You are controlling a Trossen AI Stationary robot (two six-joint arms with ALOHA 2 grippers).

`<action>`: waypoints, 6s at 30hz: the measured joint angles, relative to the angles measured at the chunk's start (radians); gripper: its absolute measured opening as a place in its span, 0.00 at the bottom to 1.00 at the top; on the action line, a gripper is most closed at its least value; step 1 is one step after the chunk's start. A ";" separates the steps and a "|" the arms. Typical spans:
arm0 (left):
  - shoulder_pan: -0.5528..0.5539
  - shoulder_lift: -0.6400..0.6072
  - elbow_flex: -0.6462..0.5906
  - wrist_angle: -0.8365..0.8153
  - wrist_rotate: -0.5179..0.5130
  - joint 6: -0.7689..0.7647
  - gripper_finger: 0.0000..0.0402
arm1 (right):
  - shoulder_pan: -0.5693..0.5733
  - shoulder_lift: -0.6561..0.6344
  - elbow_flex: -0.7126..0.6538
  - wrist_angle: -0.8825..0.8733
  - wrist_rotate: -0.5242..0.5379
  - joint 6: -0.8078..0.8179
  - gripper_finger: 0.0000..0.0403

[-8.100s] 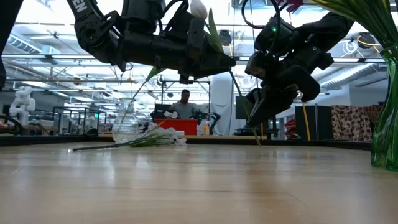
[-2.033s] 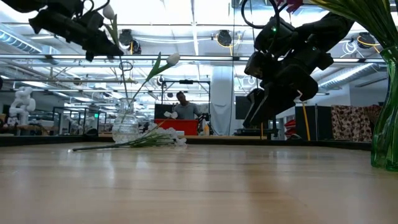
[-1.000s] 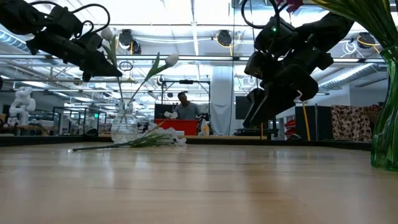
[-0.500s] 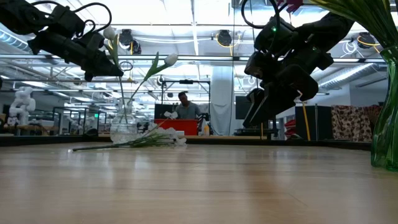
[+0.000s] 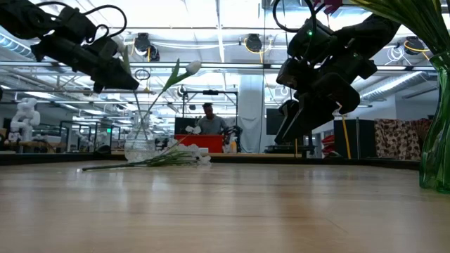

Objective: Sort flowers into vase by color
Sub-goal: Put the white tulip into the transparent vase, then put the white flower into the transparent vase

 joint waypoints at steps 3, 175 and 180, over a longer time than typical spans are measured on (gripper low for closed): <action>0.000 0.000 0.000 -0.027 -0.001 0.000 0.28 | 0.000 0.000 0.000 0.000 0.000 0.000 0.48; -1.159 0.852 0.006 1.251 -1.159 -0.356 0.07 | 0.050 0.015 -0.042 0.384 -0.012 0.093 0.48; -1.162 0.852 0.065 1.314 -1.114 -0.308 0.07 | 0.062 0.015 -0.042 0.428 -0.013 0.083 0.48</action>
